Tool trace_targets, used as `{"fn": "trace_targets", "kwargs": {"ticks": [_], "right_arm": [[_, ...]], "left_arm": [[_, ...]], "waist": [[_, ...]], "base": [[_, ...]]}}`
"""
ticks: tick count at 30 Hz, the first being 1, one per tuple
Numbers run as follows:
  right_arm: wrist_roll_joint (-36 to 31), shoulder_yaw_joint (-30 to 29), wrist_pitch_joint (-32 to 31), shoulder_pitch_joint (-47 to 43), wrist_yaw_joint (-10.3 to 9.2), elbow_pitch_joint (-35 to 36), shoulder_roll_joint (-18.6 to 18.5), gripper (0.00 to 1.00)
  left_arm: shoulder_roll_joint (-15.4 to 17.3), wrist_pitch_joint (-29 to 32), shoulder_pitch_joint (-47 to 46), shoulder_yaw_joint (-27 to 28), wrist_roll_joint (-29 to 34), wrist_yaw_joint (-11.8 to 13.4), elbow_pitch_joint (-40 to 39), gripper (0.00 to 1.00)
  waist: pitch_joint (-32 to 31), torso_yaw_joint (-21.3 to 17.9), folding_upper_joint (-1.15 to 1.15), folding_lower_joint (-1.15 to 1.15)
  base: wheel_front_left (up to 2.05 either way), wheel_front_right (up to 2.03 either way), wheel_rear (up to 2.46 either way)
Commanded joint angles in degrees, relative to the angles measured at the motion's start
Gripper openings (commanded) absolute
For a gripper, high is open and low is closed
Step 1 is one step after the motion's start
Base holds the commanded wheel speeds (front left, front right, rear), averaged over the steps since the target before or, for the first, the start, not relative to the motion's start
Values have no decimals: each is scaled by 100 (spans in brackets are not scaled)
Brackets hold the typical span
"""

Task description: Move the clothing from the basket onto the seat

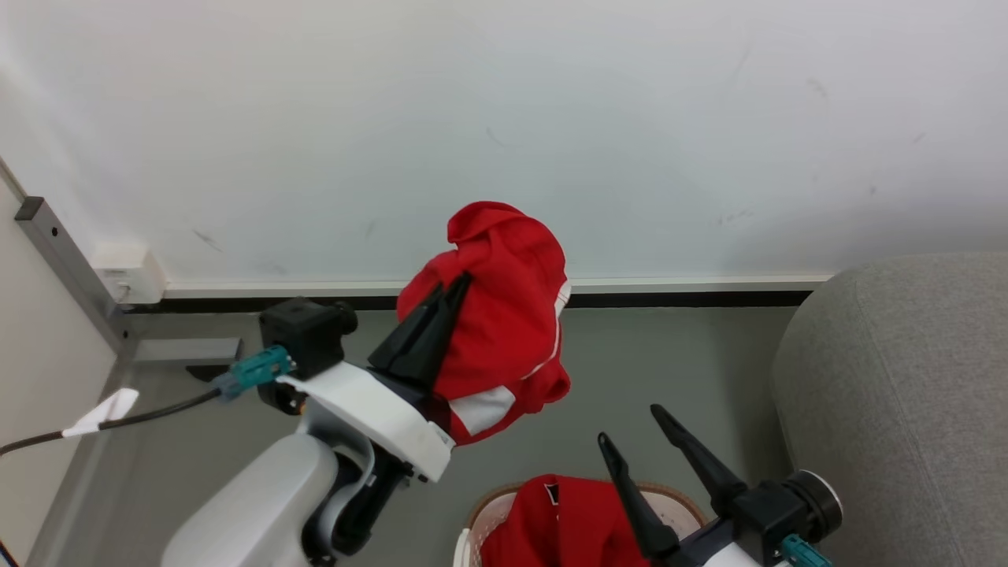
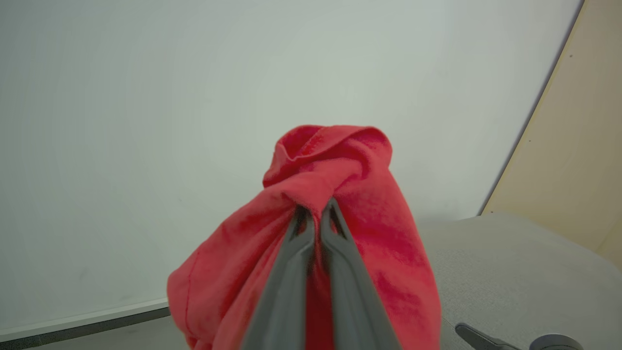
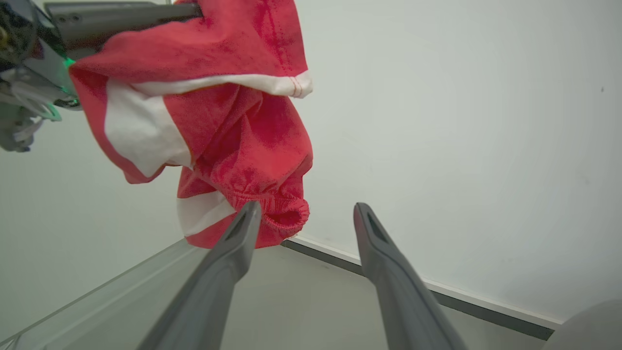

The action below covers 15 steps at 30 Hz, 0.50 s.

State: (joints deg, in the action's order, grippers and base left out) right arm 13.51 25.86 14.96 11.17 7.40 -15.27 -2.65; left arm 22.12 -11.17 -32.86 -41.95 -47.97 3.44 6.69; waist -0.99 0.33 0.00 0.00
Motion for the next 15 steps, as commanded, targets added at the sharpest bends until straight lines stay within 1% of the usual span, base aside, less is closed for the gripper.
{"fn": "trace_targets", "kwargs": {"ticks": [1,4,8,11,15], "right_arm": [[-41,60,15,71,17,-67,-22,100],[-1,344,15,282,17,-325,-24,100],[119,582,15,562,17,-716,-26,100],[316,735,15,691,17,-1185,-25,100],[590,876,15,930,17,-1640,-22,100]], "left_arm": [[-28,-3,65,-30,-3,-49,19,0],[-147,26,6,-150,20,-117,109,0],[-314,73,-71,-316,45,-212,178,0],[-451,98,-62,-447,48,-264,212,0],[-623,164,21,-601,-37,-321,202,0]], "waist": [[2,40,0,0],[-2,138,0,0],[-35,279,0,0],[-81,408,0,0],[-148,582,0,0]], "base": [[0,0,0],[0,0,0],[0,0,0],[0,0,0],[0,0,0]]}}
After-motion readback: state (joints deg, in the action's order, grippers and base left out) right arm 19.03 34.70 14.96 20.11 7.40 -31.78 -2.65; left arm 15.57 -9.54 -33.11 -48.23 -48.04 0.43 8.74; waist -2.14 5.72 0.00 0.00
